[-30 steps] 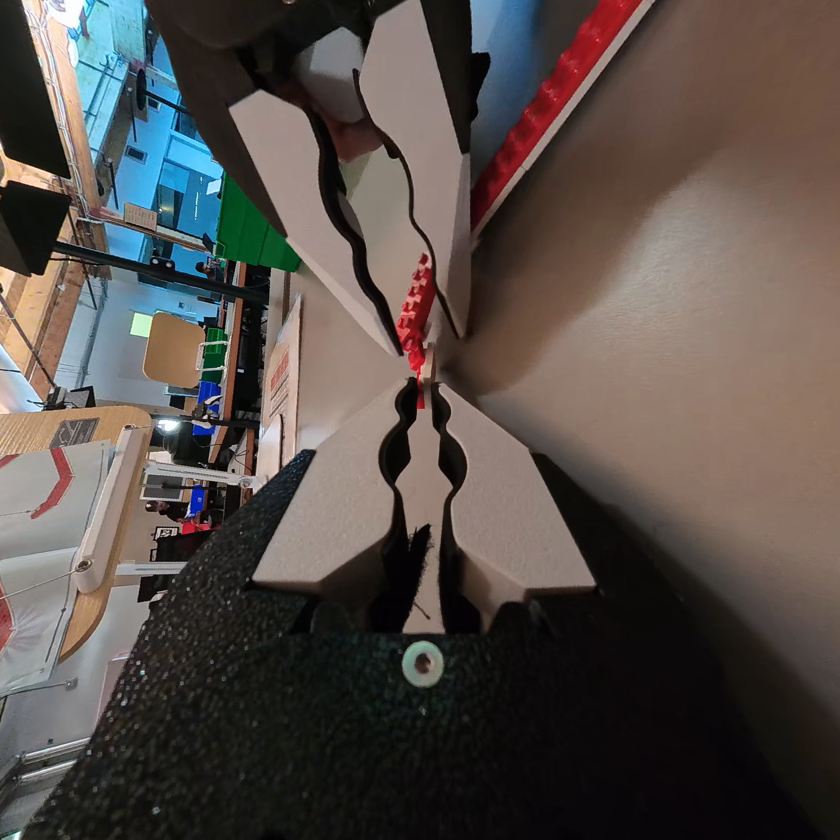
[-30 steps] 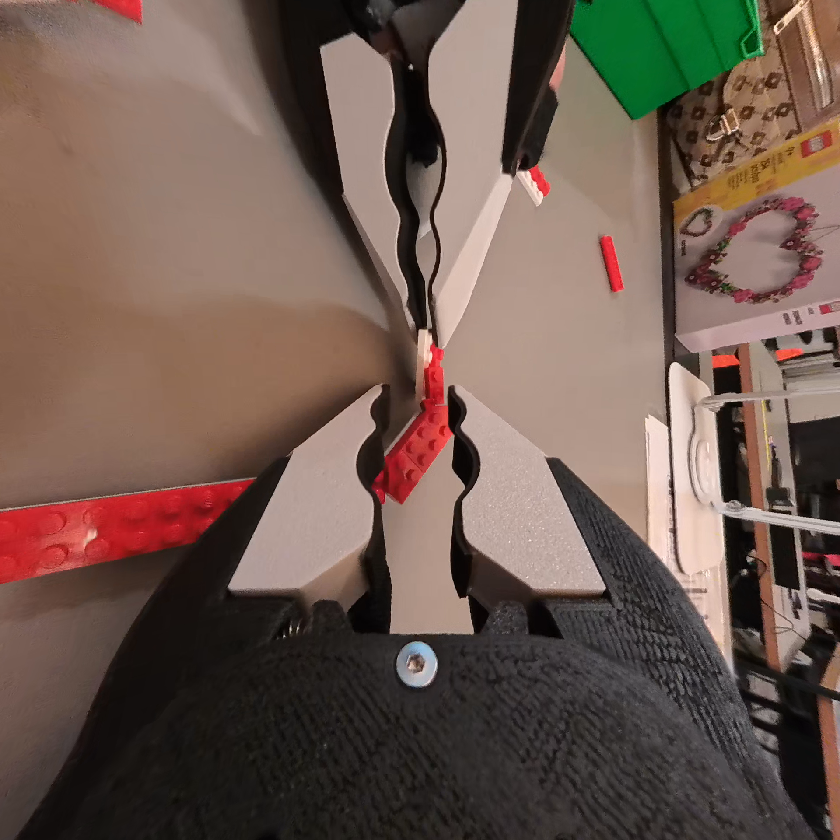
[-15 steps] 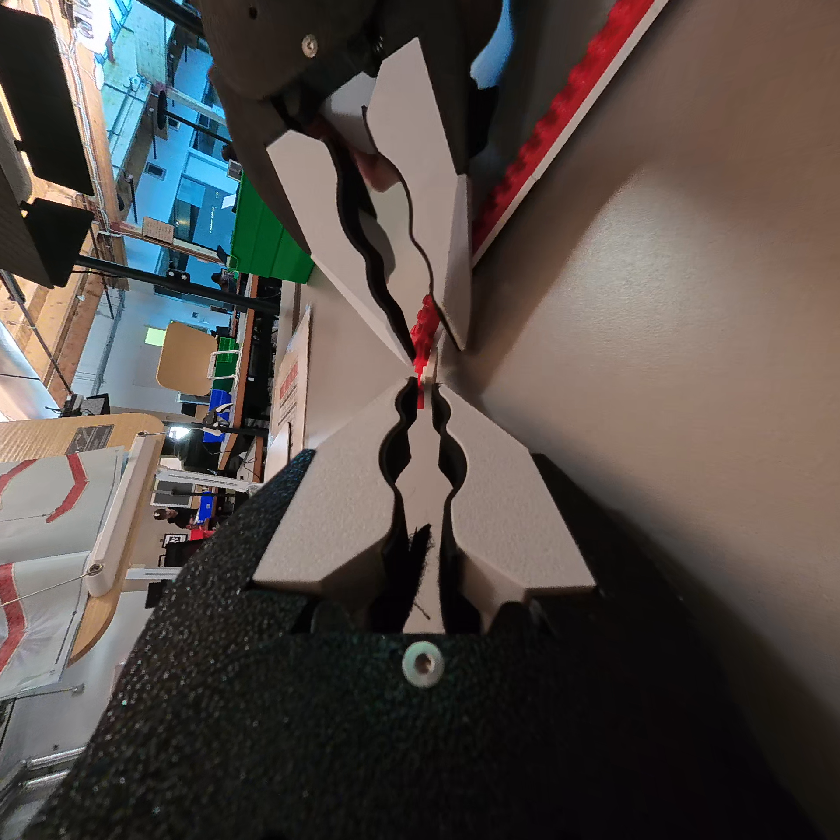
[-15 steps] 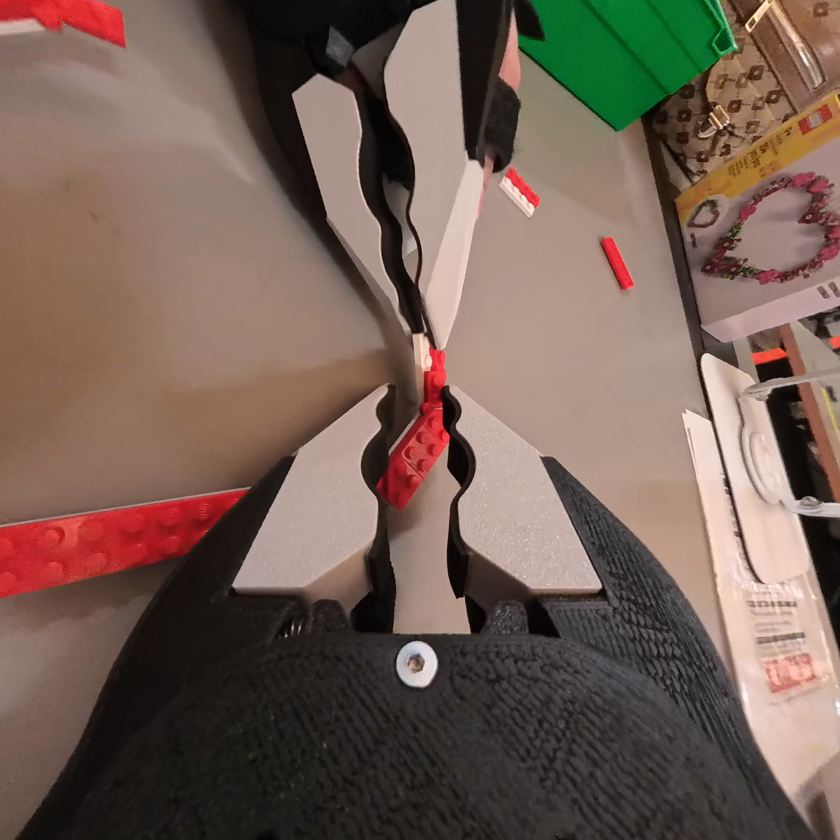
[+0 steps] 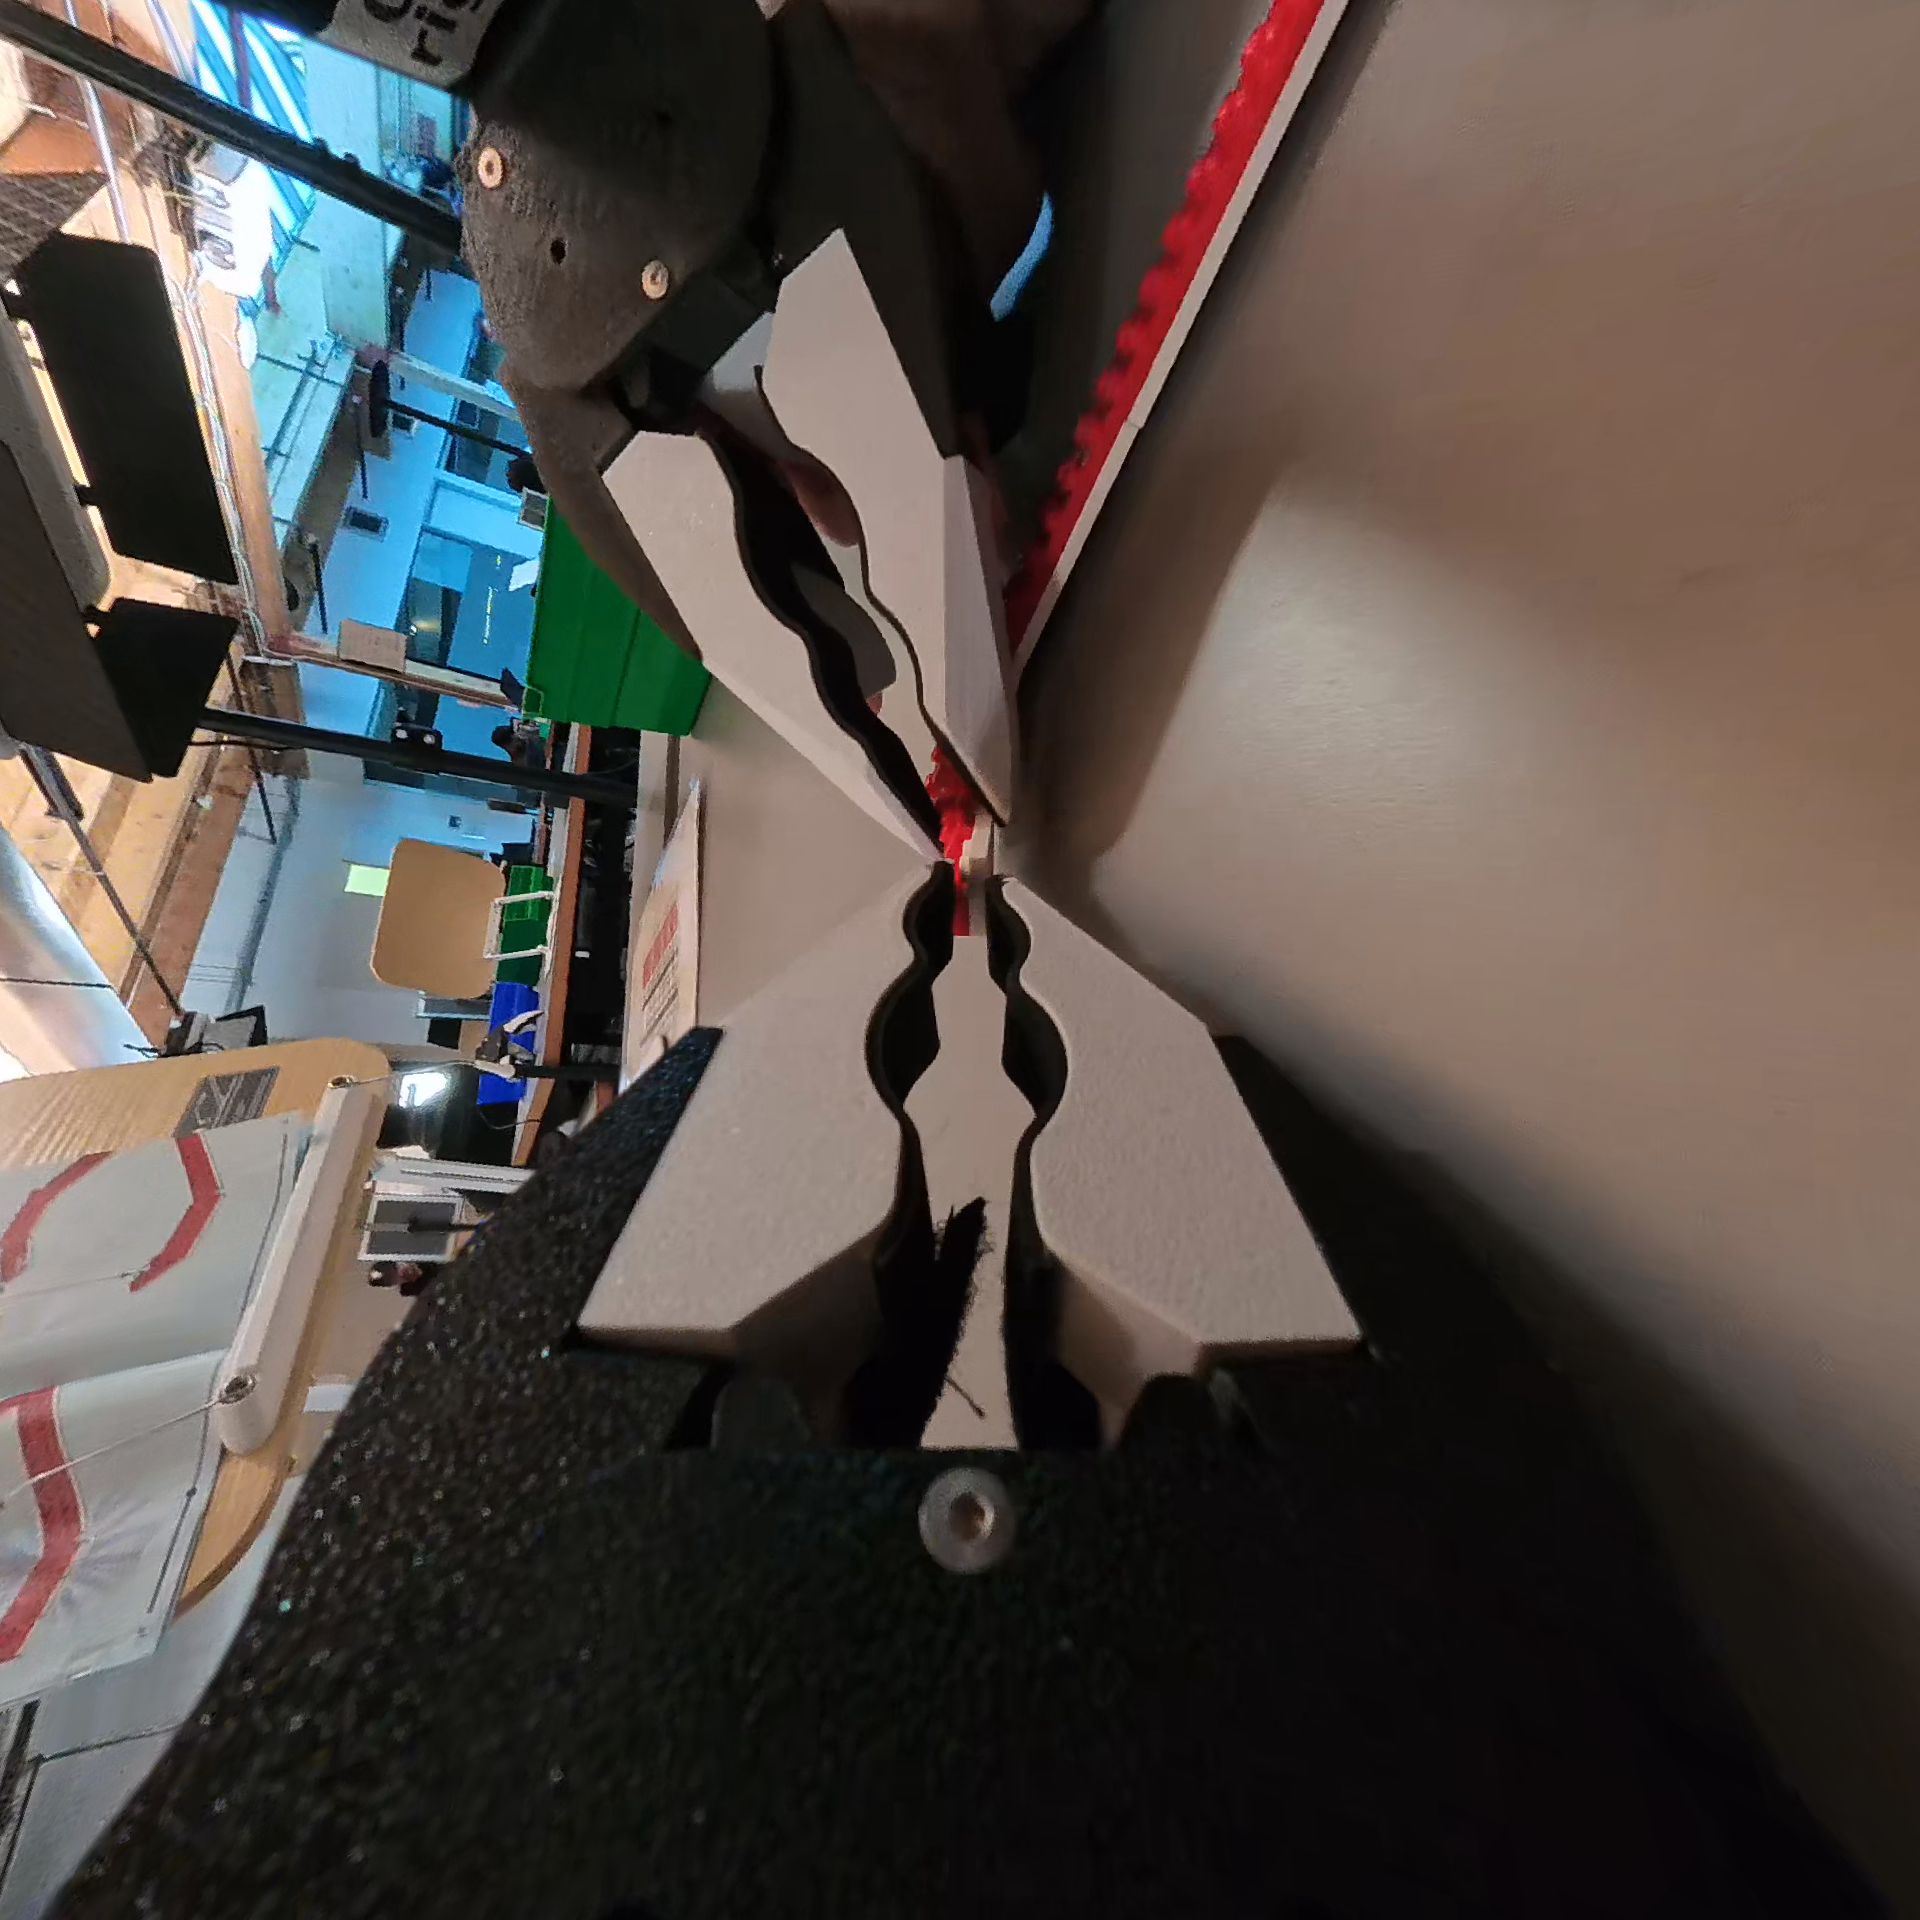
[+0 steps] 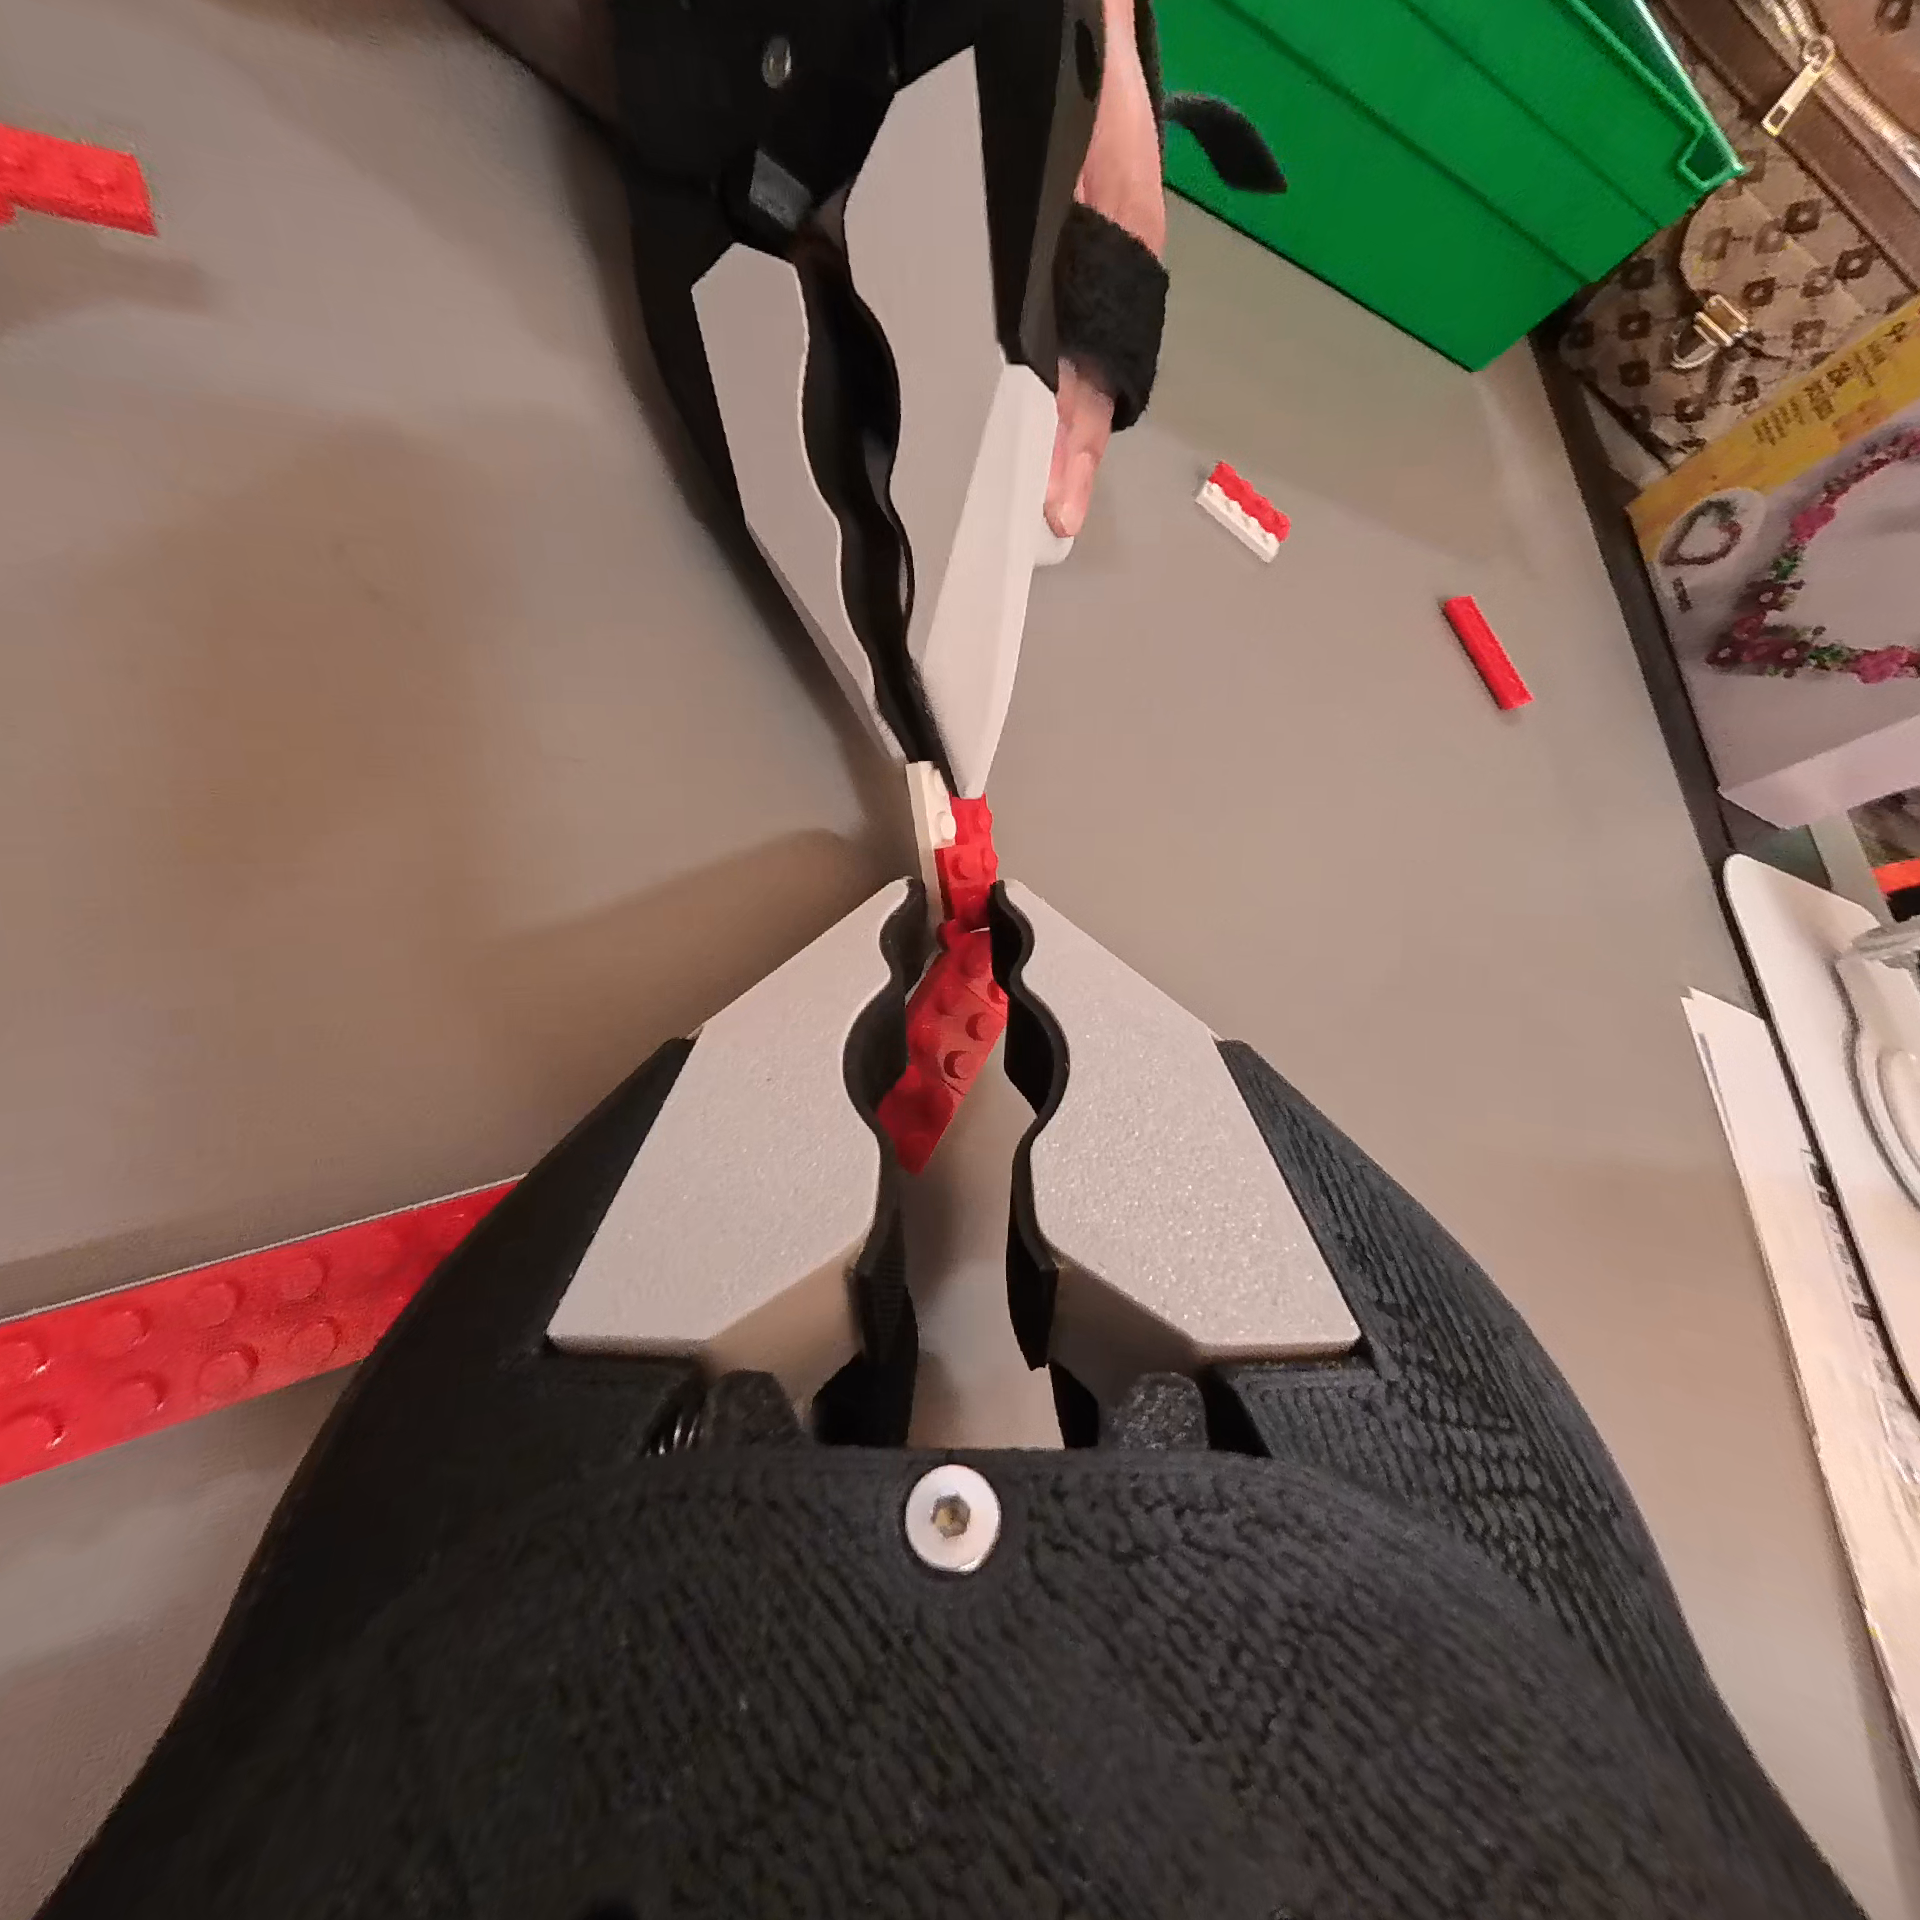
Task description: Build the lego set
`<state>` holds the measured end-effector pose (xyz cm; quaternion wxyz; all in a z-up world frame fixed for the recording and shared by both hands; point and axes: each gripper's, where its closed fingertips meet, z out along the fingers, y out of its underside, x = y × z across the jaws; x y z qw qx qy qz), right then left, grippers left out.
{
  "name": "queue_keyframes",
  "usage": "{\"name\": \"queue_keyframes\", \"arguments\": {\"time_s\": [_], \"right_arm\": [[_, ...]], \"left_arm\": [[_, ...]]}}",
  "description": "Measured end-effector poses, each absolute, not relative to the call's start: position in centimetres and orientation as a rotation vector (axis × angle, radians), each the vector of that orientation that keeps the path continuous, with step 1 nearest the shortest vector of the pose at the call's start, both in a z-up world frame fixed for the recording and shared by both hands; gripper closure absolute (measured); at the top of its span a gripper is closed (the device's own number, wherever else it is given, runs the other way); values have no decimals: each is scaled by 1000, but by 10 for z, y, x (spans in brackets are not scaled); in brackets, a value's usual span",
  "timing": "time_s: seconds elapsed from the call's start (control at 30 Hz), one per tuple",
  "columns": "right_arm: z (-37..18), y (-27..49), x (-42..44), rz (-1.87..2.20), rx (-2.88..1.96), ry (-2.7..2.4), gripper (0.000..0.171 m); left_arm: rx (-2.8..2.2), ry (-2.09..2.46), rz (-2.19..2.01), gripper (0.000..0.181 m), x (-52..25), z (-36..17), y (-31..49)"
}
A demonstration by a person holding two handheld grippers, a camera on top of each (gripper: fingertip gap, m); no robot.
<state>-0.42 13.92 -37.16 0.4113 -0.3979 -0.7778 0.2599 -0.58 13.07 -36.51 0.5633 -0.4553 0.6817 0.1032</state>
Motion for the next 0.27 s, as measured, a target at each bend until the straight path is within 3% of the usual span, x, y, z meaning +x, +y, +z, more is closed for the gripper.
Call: {"name": "queue_keyframes", "arguments": {"time_s": [0.27], "right_arm": [[-372, 138, -2, 671, -998, -1970, 157]], "left_arm": [[-1031, 1623, 278, 178, -4, -366, 128]]}}
